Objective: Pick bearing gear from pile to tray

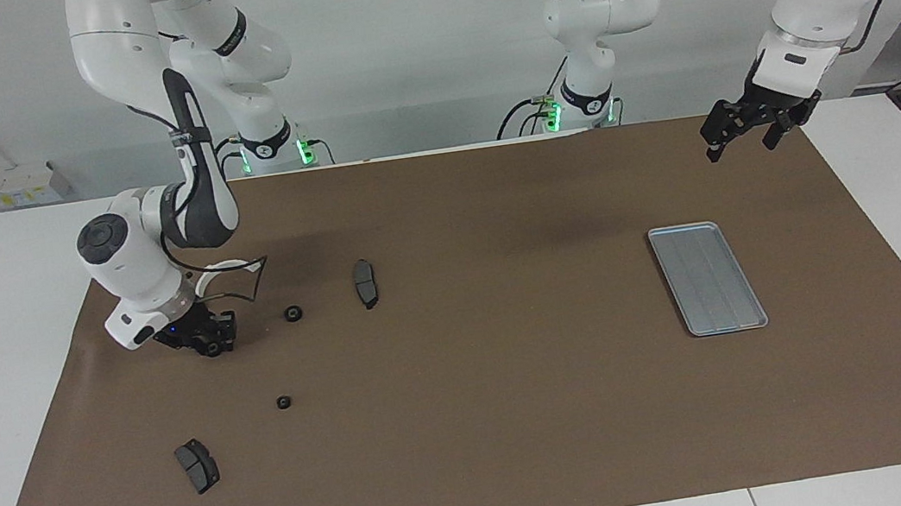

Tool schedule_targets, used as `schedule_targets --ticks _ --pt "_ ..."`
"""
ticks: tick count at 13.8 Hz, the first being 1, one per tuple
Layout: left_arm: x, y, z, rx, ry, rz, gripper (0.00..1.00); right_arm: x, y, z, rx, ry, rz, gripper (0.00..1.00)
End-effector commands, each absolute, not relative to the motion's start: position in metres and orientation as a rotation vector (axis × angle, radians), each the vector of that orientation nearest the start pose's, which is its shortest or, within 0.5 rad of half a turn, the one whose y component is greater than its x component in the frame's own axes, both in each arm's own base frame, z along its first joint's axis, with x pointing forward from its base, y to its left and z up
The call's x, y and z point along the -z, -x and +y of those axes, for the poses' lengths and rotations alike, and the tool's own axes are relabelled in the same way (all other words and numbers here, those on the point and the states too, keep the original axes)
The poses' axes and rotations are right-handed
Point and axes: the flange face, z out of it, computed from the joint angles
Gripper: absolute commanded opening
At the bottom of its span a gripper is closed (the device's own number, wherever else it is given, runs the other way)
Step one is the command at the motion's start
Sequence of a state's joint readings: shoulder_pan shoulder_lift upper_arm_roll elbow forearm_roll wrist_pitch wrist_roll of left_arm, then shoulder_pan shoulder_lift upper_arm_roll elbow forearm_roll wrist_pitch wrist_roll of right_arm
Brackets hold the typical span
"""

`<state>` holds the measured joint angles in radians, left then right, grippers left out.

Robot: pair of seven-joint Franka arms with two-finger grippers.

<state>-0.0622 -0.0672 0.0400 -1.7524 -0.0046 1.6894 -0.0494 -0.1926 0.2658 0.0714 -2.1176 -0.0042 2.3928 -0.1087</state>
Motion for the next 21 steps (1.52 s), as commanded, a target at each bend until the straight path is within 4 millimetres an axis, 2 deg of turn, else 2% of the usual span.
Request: schedule_targets --ticks 1,4,5,7,11,14,16,18,19,21 --pt "-0.586 -0.531 -0.01 0.016 3.163 -0.035 1.0 -0.289 -0.57 -0.07 0.043 3.112 -0.005 0.12" --pt "-0.585 -0.531 -0.01 0.013 3.163 -0.035 1.0 -0.307 -0.575 -0.056 0.024 3.109 -0.009 0.05" --pt "-0.585 -0.531 -0.01 0.016 3.163 -0.035 1.0 -0.313 -0.577 -0.04 0.01 3.108 0.012 0.05" --pt "-0.584 -0.53 -0.01 0.013 3.163 -0.035 1.0 -0.326 -0.579 0.0 0.013 3.109 0.044 0.05" --pt "-0.585 -0.529 -0.011 0.016 3.163 -0.032 1.0 -0.333 -0.578 0.078 0.031 3.098 0.197 0.05" --pt "-0.583 -0.529 -0.011 0.021 3.162 -0.032 1.0 -0.337 -0.572 0.147 0.068 3.073 0.322 0.05" --pt "-0.583 -0.529 -0.01 0.021 3.163 -0.035 1.0 -0.337 -0.561 0.199 0.1 3.051 0.359 0.05" --pt "-0.583 -0.529 -0.01 0.021 3.162 -0.034 1.0 -0.337 -0.557 0.23 0.127 3.03 0.378 0.05" --pt "-0.583 -0.529 -0.01 0.021 3.162 -0.034 1.0 -0.34 -0.555 0.253 0.132 3.02 0.381 0.05" --pt "-0.583 -0.529 -0.012 0.021 3.163 -0.03 1.0 -0.333 -0.554 0.301 0.129 3.01 0.426 0.05"
